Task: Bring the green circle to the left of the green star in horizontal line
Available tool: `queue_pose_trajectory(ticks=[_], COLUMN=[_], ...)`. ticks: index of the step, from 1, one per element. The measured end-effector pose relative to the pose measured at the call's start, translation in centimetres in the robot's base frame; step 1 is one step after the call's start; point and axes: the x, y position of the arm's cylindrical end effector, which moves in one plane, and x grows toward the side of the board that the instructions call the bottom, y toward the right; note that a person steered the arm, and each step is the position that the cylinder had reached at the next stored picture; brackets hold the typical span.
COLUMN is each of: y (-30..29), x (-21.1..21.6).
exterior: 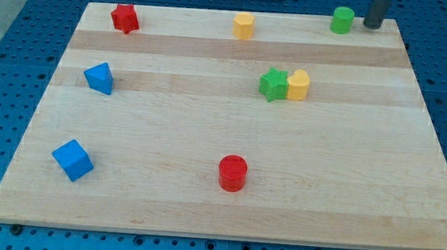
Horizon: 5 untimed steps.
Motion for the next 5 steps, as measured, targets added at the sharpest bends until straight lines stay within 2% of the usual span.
queue_pose_trajectory(ticks=[2,5], y=[-2.1,-10.6], x=[-1.2,-0.3])
